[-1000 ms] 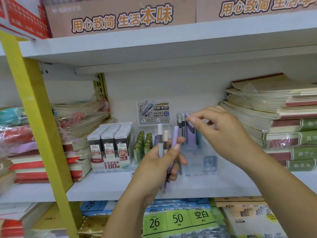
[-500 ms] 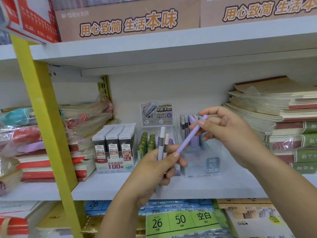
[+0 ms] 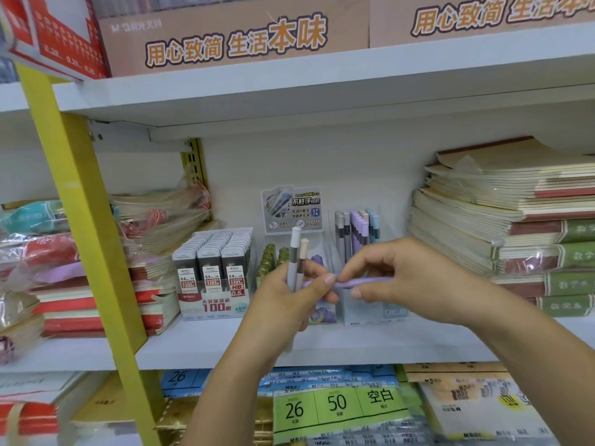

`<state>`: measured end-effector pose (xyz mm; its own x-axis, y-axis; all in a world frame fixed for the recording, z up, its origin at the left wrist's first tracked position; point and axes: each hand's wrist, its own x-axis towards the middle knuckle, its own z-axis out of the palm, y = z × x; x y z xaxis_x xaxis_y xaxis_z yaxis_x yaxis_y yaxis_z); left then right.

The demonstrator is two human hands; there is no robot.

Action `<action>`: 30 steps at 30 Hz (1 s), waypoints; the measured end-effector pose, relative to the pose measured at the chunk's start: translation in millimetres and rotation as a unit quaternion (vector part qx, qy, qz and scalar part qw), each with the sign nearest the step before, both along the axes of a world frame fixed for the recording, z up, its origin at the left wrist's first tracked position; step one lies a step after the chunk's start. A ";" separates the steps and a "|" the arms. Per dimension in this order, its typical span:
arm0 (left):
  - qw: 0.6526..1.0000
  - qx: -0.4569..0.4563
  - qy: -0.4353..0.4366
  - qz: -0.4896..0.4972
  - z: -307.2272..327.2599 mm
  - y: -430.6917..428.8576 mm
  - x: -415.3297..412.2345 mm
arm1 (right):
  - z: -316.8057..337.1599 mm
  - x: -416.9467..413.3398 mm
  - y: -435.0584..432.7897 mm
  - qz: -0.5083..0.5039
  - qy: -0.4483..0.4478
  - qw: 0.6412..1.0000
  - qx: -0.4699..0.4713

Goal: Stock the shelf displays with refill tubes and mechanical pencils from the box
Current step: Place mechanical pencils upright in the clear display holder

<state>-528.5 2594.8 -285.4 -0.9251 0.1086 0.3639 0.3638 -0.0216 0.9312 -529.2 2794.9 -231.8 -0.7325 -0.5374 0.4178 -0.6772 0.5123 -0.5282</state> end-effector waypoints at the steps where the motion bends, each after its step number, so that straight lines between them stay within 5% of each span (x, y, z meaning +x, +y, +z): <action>1: 1.000 0.010 -0.002 -0.010 0.2 -0.7 0.4 | 0.3 -0.4 -0.4 0.000 0.004 1.000 -0.004; 7: 0.999 0.047 0.001 -0.007 -0.6 -3.8 0.2 | 4.5 -2.9 10.9 -0.055 0.063 0.996 -0.038; 14: 0.997 0.054 0.039 0.027 3.5 0.7 2.0 | 4.4 -0.7 10.3 -0.060 0.093 0.994 0.024; 22: 0.999 0.025 -0.011 0.042 -1.6 -2.3 0.2 | 12.2 -12.2 13.9 0.013 0.064 0.933 -0.353; 30: 1.000 -0.003 0.006 0.012 -5.4 -1.5 -1.5 | -1.5 -27.8 9.1 -0.116 0.193 0.952 -0.206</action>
<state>-530.1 2593.2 -290.8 -0.9229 0.0885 0.3748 0.3758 -0.0066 0.9267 -557.1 2804.1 -233.3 -0.5614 -0.1118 0.8199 -0.7549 0.4751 -0.4522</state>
